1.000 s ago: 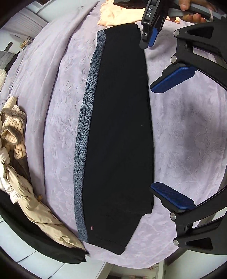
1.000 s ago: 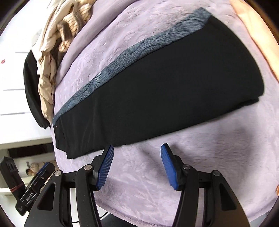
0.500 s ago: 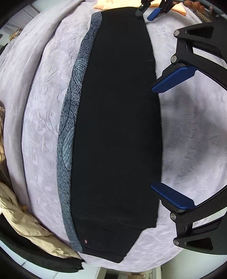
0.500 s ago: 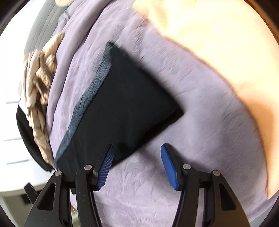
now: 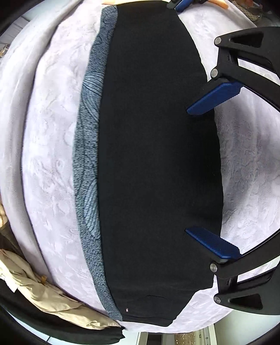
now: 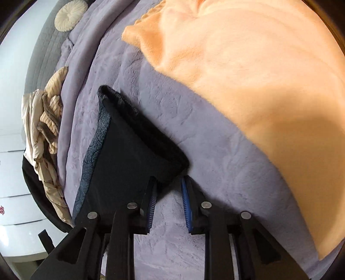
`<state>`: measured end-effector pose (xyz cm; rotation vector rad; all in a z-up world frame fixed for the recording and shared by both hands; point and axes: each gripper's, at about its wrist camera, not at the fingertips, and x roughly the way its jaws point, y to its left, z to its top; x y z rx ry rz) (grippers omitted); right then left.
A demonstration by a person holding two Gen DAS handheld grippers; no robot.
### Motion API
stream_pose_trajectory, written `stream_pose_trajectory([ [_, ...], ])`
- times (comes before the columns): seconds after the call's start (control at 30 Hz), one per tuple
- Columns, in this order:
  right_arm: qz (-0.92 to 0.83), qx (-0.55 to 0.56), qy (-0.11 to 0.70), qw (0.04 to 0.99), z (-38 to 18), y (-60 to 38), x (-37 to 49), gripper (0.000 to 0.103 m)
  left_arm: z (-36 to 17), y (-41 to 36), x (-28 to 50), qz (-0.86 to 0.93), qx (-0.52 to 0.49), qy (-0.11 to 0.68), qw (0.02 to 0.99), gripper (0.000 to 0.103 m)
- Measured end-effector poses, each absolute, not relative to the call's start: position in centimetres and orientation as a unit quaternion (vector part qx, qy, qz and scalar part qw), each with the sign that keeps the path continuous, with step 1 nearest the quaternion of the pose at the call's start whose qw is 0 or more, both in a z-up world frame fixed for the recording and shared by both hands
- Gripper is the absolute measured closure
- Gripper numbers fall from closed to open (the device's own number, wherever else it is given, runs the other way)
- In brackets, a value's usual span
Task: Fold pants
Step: 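Grasp the folded trousers' edge with the right gripper and fold it over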
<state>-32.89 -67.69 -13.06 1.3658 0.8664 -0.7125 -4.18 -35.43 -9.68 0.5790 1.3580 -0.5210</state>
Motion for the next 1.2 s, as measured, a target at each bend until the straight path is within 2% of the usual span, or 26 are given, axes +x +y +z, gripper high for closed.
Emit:
stream_pose_trajectory([
  [0.13,-0.34,0.527,0.38,0.68,-9.1,-67.6,-32.0,0.075,-9.2,-36.6,-3.8,-0.247,0.26,0.602,0.713,0.0],
  [0.23,-0.299,0.49,0.395,0.717,-7.7,-67.6,-28.4,0.075,-8.7,-38.6,-3.4,-0.26,0.261,0.582,0.725,0.0],
  [0.4,-0.203,0.475,0.434,0.738,-9.6,-68.4,-20.1,0.075,-9.8,-43.3,-1.6,-0.259,0.239,0.567,0.745,0.0],
  [0.57,-0.156,0.407,0.485,0.758,-12.7,-67.7,-14.0,0.075,-12.8,-46.5,-0.4,-0.243,0.245,0.555,0.757,0.0],
  [0.67,-0.171,0.414,0.478,0.756,-13.9,-69.2,-14.3,0.081,-14.2,-46.4,0.9,-0.229,0.225,0.567,0.758,0.0],
  [0.77,-0.222,0.412,0.458,0.756,-12.8,-71.4,-15.7,0.08,-13.6,-45.8,1.9,-0.226,0.226,0.566,0.76,0.0],
  [0.9,-0.219,0.475,0.419,0.742,-11.4,-73.5,-18.7,0.076,-11.4,-44.6,1.9,-0.238,0.234,0.559,0.759,0.0],
  [1.0,-0.193,0.524,0.388,0.734,-10.6,-72.9,-21.8,0.069,-9.9,-43.4,0.7,-0.254,0.242,0.554,0.755,0.0],
  [1.07,-0.176,0.557,0.37,0.723,-10.5,-71.2,-24.5,0.059,-9.5,-42.6,-0.8,-0.273,0.247,0.56,0.743,0.0],
  [1.13,-0.167,0.583,0.36,0.709,-11.1,-69.3,-26.7,0.054,-9.7,-42.5,-3.2,-0.285,0.253,0.563,0.733,0.0],
  [1.2,-0.169,0.607,0.358,0.689,-12.2,-67.2,-29.0,0.053,-10.0,-42.6,-4.9,-0.301,0.253,0.566,0.725,0.0],
])
